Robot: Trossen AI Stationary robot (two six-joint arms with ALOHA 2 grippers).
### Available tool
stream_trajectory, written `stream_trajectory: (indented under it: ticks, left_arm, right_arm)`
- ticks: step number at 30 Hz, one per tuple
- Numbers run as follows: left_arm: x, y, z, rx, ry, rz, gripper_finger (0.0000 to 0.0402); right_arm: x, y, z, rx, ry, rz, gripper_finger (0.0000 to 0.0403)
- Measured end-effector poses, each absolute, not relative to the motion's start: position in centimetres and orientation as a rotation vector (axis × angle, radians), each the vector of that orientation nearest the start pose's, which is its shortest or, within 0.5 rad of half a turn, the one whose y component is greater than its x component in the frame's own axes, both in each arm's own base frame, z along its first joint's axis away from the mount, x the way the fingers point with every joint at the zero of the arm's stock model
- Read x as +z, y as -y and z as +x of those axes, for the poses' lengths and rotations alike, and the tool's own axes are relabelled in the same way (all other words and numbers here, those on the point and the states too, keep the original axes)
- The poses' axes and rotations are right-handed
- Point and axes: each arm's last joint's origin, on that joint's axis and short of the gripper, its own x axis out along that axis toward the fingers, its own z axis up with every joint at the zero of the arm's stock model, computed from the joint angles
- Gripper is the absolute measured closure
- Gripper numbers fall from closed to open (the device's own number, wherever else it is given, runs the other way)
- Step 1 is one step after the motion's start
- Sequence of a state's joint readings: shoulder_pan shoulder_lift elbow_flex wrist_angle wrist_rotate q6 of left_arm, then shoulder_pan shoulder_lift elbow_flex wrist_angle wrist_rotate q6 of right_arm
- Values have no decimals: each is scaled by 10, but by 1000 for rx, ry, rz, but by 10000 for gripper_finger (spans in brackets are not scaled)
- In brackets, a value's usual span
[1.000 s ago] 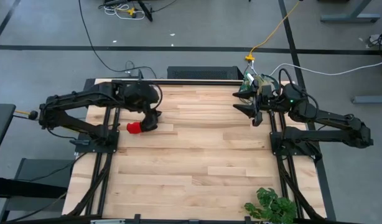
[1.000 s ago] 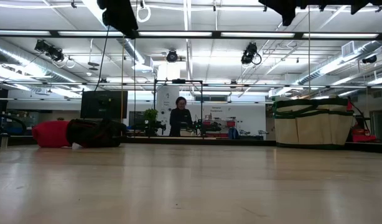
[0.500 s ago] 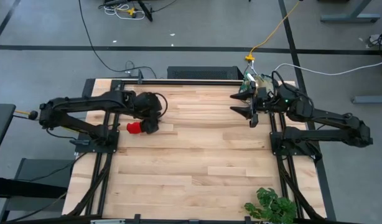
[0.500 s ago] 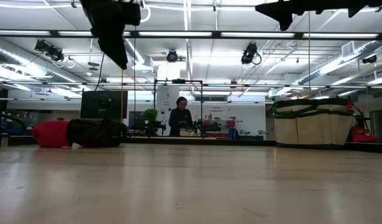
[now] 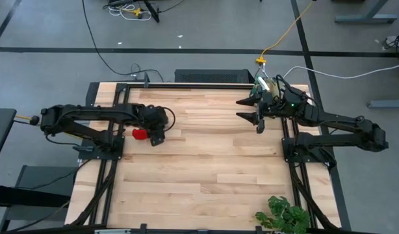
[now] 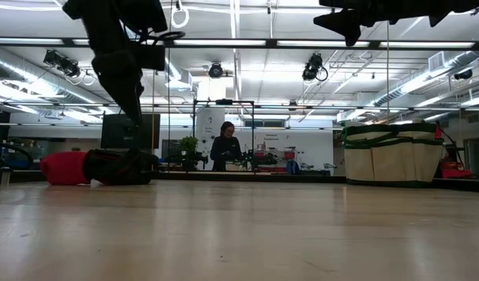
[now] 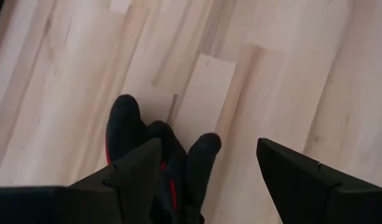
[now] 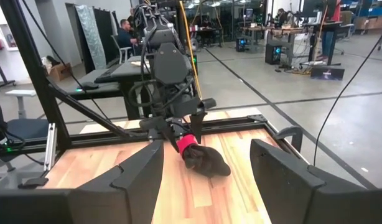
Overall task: Pick & Place Garden tools in Gardening bag
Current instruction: Put the pair of gloves into the gardening bag
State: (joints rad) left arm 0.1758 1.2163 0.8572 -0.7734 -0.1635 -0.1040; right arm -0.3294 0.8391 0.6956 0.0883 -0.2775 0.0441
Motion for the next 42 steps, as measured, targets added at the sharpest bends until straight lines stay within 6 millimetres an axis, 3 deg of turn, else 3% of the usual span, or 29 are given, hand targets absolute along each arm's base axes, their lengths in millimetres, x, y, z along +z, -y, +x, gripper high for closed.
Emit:
stream_trajectory:
  ticks: [17,27,37,42]
  left_arm:
    - [205,-63,204,375,-1142,-168,129]
    - [204,-72,200,383,-1152,-188,129]
    - [203,-65,203,263,-1156,-208,129]
    - [201,-56,207,209,-1176,-104,129]
  right_arm:
    - [317,57,185,-115,-59,87,163]
    - [317,57,185,-115,-60,87,163]
    - [317,56,184,-114,-59,87,163]
    - [317,56,184,-114,-59,87,163]
